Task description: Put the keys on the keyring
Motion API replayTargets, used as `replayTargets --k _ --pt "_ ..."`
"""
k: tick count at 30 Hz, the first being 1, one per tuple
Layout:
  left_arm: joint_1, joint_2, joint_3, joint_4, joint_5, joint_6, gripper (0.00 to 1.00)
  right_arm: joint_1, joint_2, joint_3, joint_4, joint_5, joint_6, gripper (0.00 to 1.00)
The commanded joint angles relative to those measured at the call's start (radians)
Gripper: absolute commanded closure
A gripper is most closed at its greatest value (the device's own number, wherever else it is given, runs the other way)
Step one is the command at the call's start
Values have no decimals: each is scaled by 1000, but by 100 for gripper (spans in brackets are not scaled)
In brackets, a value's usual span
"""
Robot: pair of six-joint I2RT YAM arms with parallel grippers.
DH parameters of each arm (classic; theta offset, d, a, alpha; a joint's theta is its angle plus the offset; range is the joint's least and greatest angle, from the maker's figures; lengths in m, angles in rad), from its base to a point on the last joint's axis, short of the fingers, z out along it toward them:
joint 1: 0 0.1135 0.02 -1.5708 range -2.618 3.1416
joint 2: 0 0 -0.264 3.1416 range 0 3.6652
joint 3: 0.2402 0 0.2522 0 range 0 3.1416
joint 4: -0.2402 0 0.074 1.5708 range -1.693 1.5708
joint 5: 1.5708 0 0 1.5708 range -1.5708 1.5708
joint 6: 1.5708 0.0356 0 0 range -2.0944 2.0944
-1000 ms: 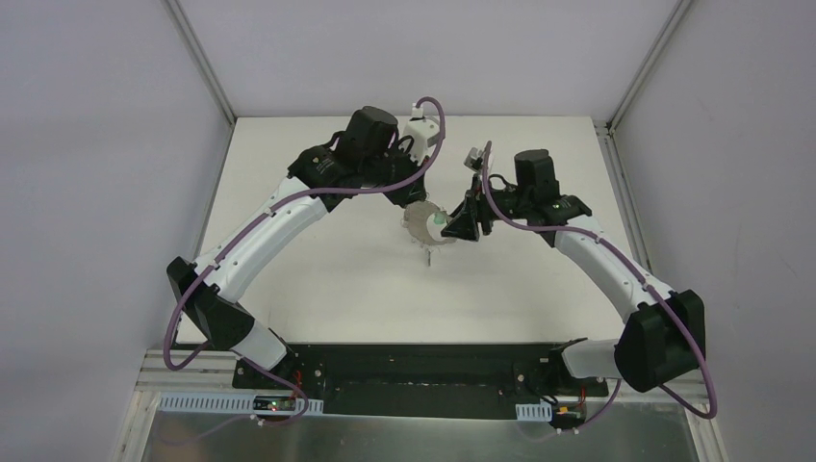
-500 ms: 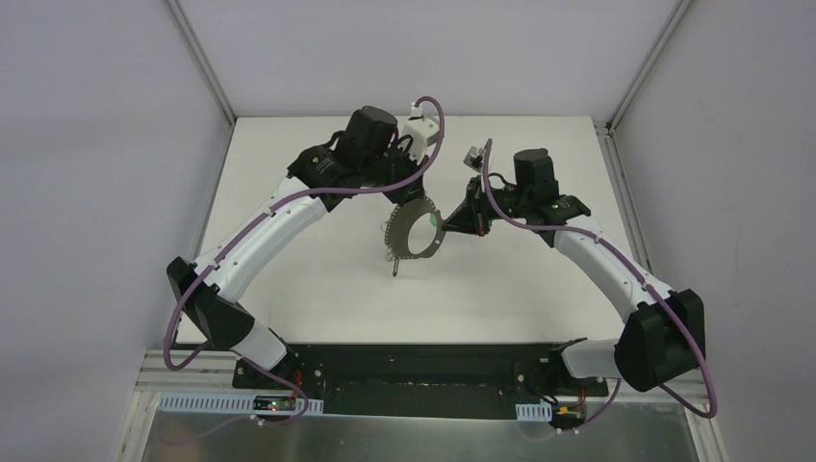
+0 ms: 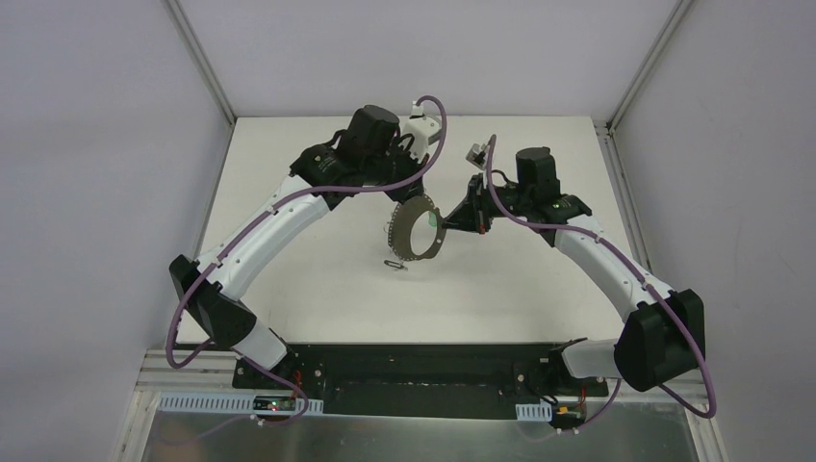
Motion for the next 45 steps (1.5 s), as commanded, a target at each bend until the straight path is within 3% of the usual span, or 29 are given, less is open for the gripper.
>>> replayTargets --k 1,18,23,29,45 --pt "-11 13 52 9 -20 -13 100 -8 -11 20 54 -18 15 100" --pt "-10 14 17 72 -65 -34 100 -11 7 17 96 -10 84 100" --pt "-5 -51 -91 227 -52 4 100 -26 7 -12 183 -49 173 100" --pt "15 -44 -96 264 10 3 100 -41 8 -46 310 -122 297 100" --pt "30 -78 -226 376 -11 -21 100 -45 12 -103 539 -204 490 98"
